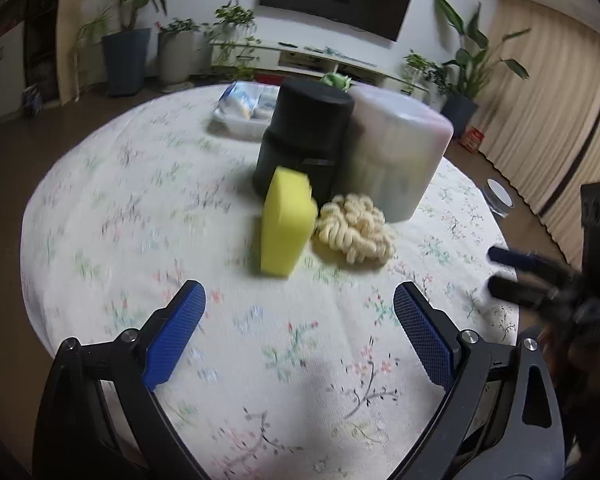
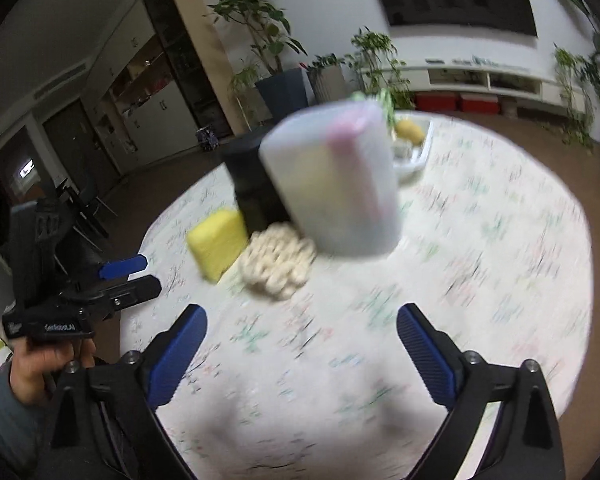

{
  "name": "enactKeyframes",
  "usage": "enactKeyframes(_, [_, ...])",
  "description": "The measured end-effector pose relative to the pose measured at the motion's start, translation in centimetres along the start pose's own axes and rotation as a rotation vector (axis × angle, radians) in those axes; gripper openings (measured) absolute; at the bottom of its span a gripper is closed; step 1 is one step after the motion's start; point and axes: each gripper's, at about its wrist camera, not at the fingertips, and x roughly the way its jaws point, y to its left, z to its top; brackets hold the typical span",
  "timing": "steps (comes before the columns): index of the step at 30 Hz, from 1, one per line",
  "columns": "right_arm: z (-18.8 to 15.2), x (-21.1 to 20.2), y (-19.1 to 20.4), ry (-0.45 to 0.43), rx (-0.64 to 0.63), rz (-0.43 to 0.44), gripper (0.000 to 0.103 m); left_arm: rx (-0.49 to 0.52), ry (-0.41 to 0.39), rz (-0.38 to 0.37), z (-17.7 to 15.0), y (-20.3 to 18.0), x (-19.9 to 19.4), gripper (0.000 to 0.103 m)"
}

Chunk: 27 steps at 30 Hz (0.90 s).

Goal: Organize soft objects
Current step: 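Move both tools back toward the last yellow sponge and knitted scrubber, then grasp the yellow sponge with the left tool while the right tool grasps the cream knitted scrubber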

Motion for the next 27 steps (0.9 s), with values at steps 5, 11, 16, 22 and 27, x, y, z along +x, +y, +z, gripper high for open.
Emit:
enactKeyframes(5, [-0.5, 1.9, 1.5, 0.016, -0.016, -0.072, 0.099, 0.012, -0.014, 0.025, -0.2, 0.0, -0.1, 0.098])
enactKeyframes(11, [-0.1, 3.3, 1.6, 0.026, 0.016, -0.118, 0.101, -0.020, 0.001, 0.007, -0.2, 0.8, 0.6, 0.101])
enactKeyframes(16, [0.0, 3.7, 1.8, 0.033, 0.015, -0.127, 0.103, -0.041, 0.010, 0.007, -0.4, 1.2, 0.9, 0.103])
enactKeyframes(22, [0.4, 3.8, 1.9, 0.034, 0.010, -0.153, 0.103, -0.044, 0.023, 0.013, -0.2, 1.4, 1.3, 0.103])
enactKeyframes(27, [1.1, 4.6, 2.2, 0.043, 0.004, -0.158, 0.103, -0.021, 0.030, 0.009, 0.8, 1.2, 1.9, 0.103])
